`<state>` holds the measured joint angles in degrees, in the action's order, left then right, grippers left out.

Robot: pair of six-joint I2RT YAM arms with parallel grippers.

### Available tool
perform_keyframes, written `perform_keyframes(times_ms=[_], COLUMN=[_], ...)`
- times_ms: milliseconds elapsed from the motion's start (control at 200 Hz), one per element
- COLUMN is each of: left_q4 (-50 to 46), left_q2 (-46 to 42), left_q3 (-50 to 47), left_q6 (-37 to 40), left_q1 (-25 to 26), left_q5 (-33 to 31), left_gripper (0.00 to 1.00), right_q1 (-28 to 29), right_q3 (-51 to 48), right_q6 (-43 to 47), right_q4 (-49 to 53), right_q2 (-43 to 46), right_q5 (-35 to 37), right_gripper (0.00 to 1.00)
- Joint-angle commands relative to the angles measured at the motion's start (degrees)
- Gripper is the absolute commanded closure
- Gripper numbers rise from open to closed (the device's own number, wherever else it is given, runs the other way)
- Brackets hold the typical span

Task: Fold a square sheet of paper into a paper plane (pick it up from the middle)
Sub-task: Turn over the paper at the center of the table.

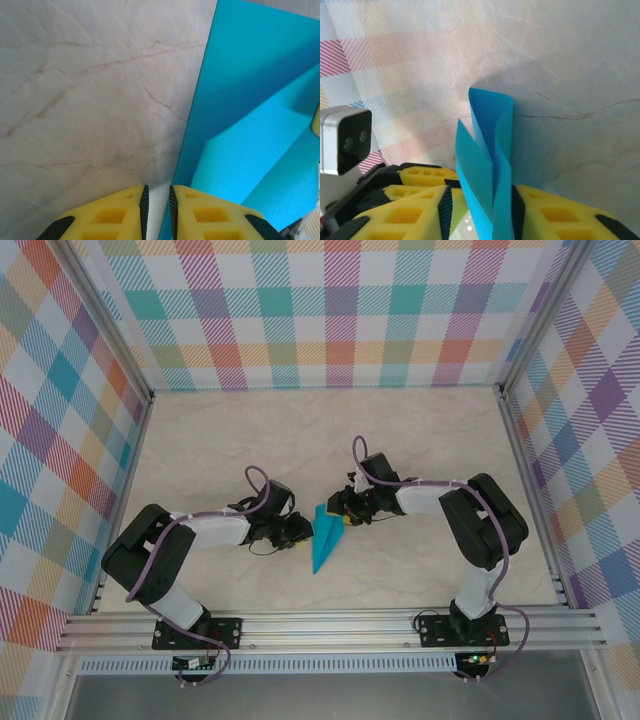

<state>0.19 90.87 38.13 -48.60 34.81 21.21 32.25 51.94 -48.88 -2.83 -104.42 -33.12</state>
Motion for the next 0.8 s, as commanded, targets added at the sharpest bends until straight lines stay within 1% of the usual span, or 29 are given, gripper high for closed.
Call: perform_keyframes(times_ms=[0,115,280,390,520,640,795], left_q4=[-0.27,-0.19,-1.15,-3.73,-6.20,-9.68,-14.81], left_q2=[-1.55,-2.43,-6.63,-10.87,-16.70,-22.18,-27.26], left_q3=[-0.93,-1.04,-1.52,-1.65,-2.47,-3.32,-2.65], left_q6=[-0.08,-0.07,0.40,1.02,1.49,1.74,3.03], left_q1=[-1.15,-1.19,-1.15,-1.19,-1.15,-1.14,-1.17], left_q5=[-1.92,-1.72,-2.06,-3.73,-5.03,-6.44,-7.71], left_gripper=[0.79,0.78,0.76,0.74,0.73,0.69,0.66], right_q1=[0.44,0.70,1.02,1.37,2.23,3.65,4.22], right_q3=[1.31,1.66,1.82,3.40,7.08,10.36,13.10], right_q6=[1.06,1.75,2.17,3.32,4.52,4.50,1.43], right_q4=[0.15,0.51,1.00,5.16,13.20,20.08,26.11], right_q2=[-1.66,-2.54,-1.71,-0.64,-0.11,1.29,4.92], right_q5=[-1.77,-1.58,-1.24,0.16,2.82,7.09,10.64], right_gripper=[0.67,0.70,0.83,0.89,0.91,0.92,0.92])
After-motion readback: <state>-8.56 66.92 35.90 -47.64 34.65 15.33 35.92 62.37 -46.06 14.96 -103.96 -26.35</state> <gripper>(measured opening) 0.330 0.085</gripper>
